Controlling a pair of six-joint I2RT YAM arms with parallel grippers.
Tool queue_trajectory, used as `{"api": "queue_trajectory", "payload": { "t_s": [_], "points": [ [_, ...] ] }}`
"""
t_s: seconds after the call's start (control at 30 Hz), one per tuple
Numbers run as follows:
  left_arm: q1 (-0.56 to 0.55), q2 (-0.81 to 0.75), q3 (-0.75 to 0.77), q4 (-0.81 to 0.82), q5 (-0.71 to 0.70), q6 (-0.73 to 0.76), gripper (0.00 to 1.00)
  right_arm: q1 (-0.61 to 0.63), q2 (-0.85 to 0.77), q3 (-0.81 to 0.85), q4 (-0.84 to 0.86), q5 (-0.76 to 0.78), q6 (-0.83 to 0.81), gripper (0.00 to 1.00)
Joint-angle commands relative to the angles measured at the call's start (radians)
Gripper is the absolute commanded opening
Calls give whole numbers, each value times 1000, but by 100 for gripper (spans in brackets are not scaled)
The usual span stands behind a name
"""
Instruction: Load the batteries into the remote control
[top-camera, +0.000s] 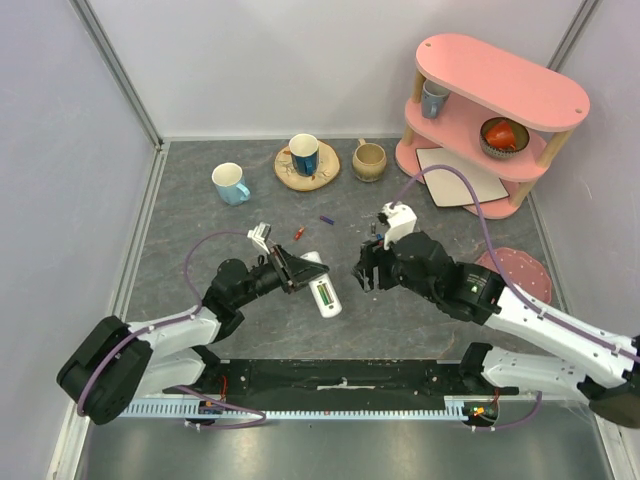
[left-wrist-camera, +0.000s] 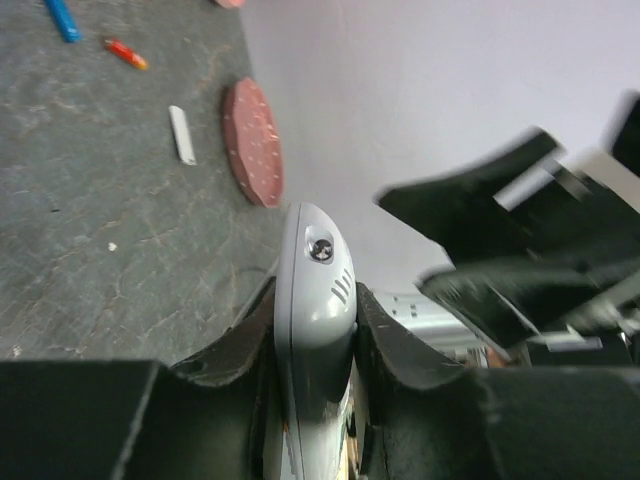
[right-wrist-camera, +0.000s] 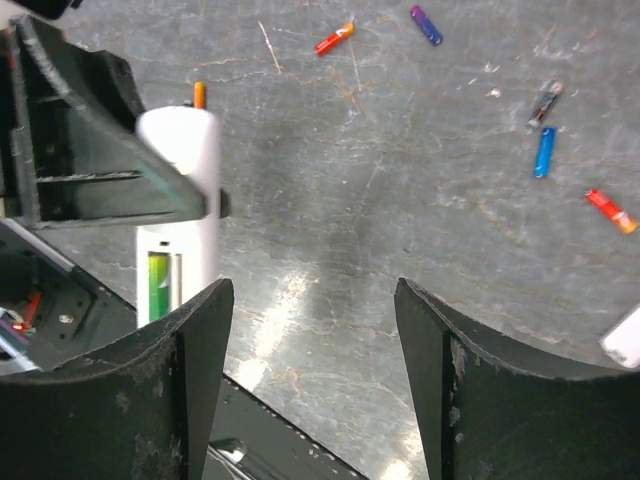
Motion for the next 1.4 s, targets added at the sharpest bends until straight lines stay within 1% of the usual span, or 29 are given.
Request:
{"api": "queue_trajectory", "payload": {
  "t_s": [0.0, 0.03, 0.07, 0.13, 0.2, 0.27, 0.3, 0.33, 0.37, 0.4, 0.43, 0.47, 0.5, 0.53, 0.57, 0.6, 0.63, 0.7, 0.73, 0.8, 0.83, 0.9, 1.03, 1.07, 1.23, 1.37],
  "points": [
    [37, 55, -63, 473, 186, -35, 2, -115, -116, -168, 327, -247, 104, 73],
    [48, 65, -80, 558, 220, -49, 2, -136, -151, -191, 355, -259, 126, 74],
    [51, 90, -83, 589, 237, -52, 2, -145, -161, -220, 372, -267, 130, 74],
    [54, 108, -80, 633, 278, -57, 2, -167, -161, -235, 421, -335, 130, 75],
    [54, 122, -72, 659, 302, -52, 2, -171, -147, -252, 473, -435, 142, 76],
    [54, 121, -71, 671, 294, -40, 2, -170, -130, -257, 461, -403, 159, 76],
    [56, 109, -74, 667, 286, -37, 2, -173, -127, -252, 405, -364, 154, 76],
    [62, 101, -78, 659, 274, -26, 2, -185, -117, -239, 374, -286, 144, 76],
    [65, 87, -81, 642, 268, -20, 2, -191, -110, -237, 349, -257, 116, 76],
    [68, 60, -83, 599, 269, -11, 2, -201, -98, -234, 306, -231, 101, 76],
    [71, 38, -84, 563, 271, 14, 2, -236, -63, -226, 289, -197, 88, 76],
    [71, 17, -84, 524, 272, 28, 2, -262, -37, -222, 272, -195, 66, 75],
    [71, -31, -83, 440, 269, 57, 2, -291, 18, -217, 253, -198, 53, 75],
    [73, -58, -84, 405, 269, 71, 2, -350, 46, -212, 248, -186, 45, 73],
    [73, -83, -84, 372, 265, 84, 2, -380, 74, -211, 248, -181, 33, 72],
    [73, -115, -84, 298, 260, 110, 2, -406, 100, -211, 266, -174, -2, 70],
    [74, -170, -78, 256, 259, 124, 2, -432, 158, -202, 272, -160, -22, 68],
    [76, -232, -65, 155, 262, 179, 2, -441, 221, -179, 294, -111, -63, 66],
    [76, -284, -57, 75, 260, 195, 2, -441, 282, -154, 298, -99, -106, 65],
    [80, -326, -55, 22, 257, 227, 2, -443, 375, -119, 300, -56, -148, 65],
    [82, -359, -55, -22, 262, 235, 2, -444, 400, -91, 300, -45, -160, 64],
    [89, -384, -61, -48, 269, 244, 2, -445, 458, -67, 315, -19, -182, 63],
    [103, -401, -89, -30, 292, 221, 2, -458, 532, -25, 337, 12, -211, 62],
    [106, -396, -94, -4, 297, 215, 2, -463, 545, -19, 338, 13, -212, 62],
    [116, -350, -129, 111, 317, 155, 2, -487, 624, 8, 383, -43, -228, 59],
    [117, -306, -126, 165, 328, 132, 2, -491, 718, 62, 377, -56, -248, 53]
  ]
}}
